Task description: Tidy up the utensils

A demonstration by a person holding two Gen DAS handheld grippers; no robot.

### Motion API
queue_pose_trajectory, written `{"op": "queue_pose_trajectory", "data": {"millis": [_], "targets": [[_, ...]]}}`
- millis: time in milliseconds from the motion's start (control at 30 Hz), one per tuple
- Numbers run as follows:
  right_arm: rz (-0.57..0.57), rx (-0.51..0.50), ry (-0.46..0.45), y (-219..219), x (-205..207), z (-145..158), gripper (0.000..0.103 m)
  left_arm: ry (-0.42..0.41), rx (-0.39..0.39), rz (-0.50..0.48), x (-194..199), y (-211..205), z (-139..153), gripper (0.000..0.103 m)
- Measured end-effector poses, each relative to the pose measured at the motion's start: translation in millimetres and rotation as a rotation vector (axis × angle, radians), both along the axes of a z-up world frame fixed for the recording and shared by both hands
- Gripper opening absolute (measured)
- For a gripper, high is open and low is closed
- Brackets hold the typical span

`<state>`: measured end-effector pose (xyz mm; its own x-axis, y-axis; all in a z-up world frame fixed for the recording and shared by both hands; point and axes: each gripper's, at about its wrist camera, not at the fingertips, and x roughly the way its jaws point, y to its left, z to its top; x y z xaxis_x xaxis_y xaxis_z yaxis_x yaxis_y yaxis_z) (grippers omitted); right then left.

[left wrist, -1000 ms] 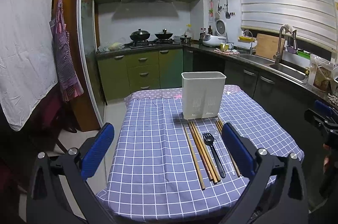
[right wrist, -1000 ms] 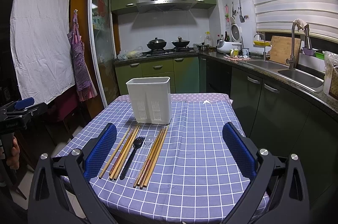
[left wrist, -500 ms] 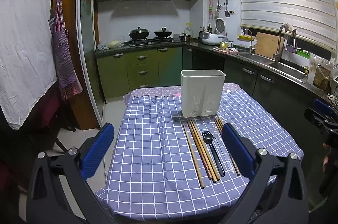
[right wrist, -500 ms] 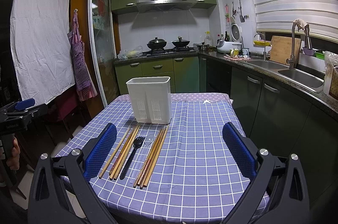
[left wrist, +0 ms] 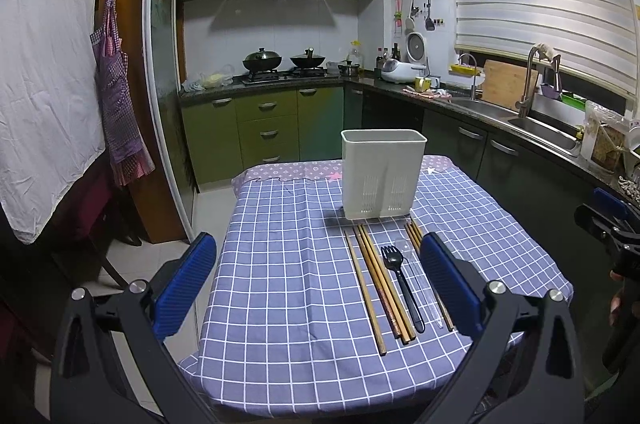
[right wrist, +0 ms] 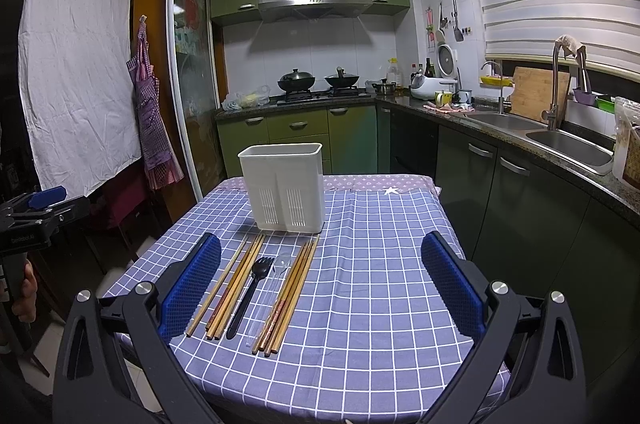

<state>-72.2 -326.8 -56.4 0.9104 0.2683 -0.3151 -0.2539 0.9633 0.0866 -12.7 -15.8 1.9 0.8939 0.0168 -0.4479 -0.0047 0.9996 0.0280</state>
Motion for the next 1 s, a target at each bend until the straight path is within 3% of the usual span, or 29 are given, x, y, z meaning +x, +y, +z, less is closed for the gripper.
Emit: {"op": "queue_pose_trajectory", "data": {"millis": [600,800,1000], "targets": [[-0.014,-0.008,0.02,-0.1,9.3,-6.8,0.099,0.025,-0.003,-0.012,8.2,-1.4,-6.3,0.097],[-0.026,-0.105,0.142,4.7,56.1,-11.9,0.099,0.159,0.023,-0.021,49.0,-10.0,-17.2,0.097],[0.015,-0.186,0.355,7.6,126.4,-31.6,0.099,0.319,0.028,-0.05,102.7,-25.0,-40.2,0.097]]}}
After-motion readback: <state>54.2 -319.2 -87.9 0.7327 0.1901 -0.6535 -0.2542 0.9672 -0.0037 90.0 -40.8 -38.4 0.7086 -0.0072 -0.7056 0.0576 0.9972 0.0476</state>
